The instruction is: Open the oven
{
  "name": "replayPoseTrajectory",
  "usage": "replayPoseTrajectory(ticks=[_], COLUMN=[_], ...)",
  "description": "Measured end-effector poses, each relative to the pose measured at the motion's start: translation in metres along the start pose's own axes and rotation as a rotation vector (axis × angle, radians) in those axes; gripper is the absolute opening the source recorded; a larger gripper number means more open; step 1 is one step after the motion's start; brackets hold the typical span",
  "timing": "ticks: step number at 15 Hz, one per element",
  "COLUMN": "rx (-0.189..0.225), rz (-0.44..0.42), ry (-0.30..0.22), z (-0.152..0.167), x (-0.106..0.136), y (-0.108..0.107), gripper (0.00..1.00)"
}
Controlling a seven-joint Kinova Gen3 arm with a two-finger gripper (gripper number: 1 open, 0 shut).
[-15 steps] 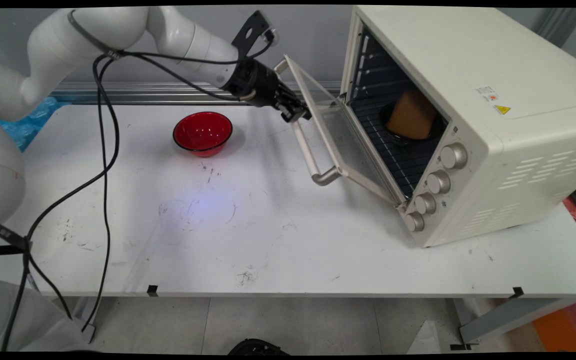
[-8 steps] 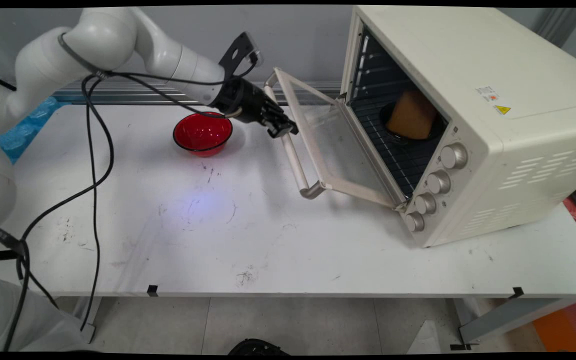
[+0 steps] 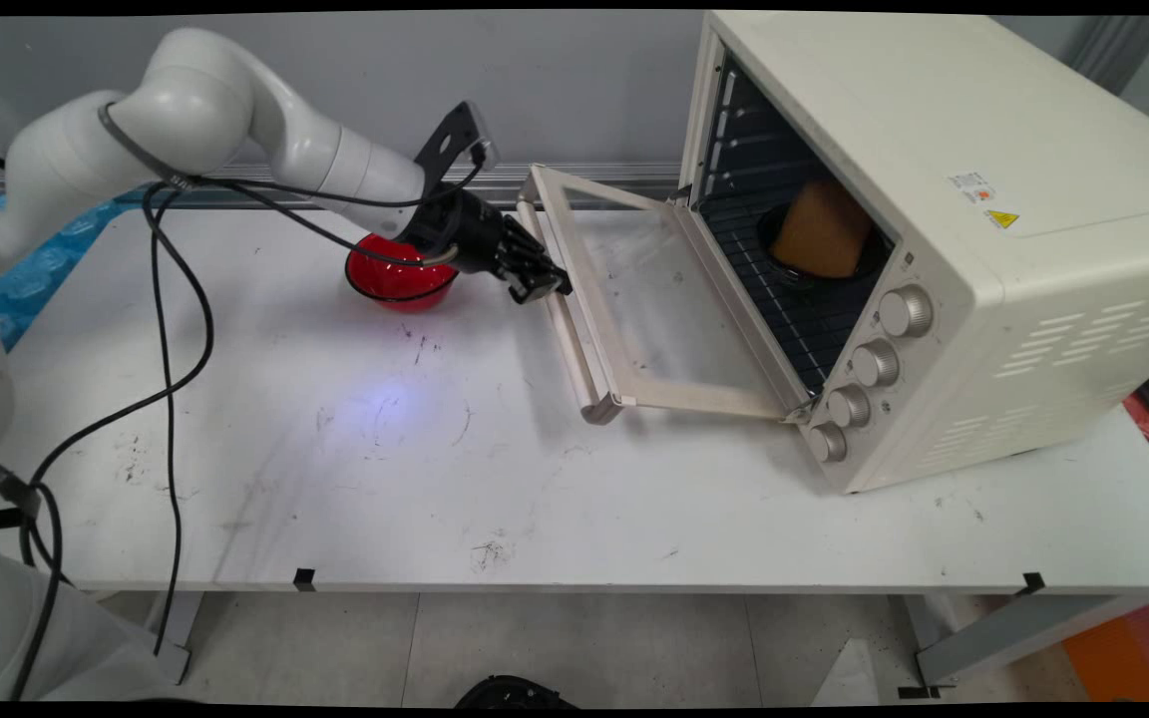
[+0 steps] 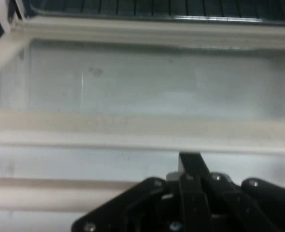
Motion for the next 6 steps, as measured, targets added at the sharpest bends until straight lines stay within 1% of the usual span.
replayPoseTrajectory(ticks=[6], rx=[-0.010], rz=[0.015], ry=[0.006], z=[-0.012], x=[-0.013], y=[-0.003], gripper=[0.00])
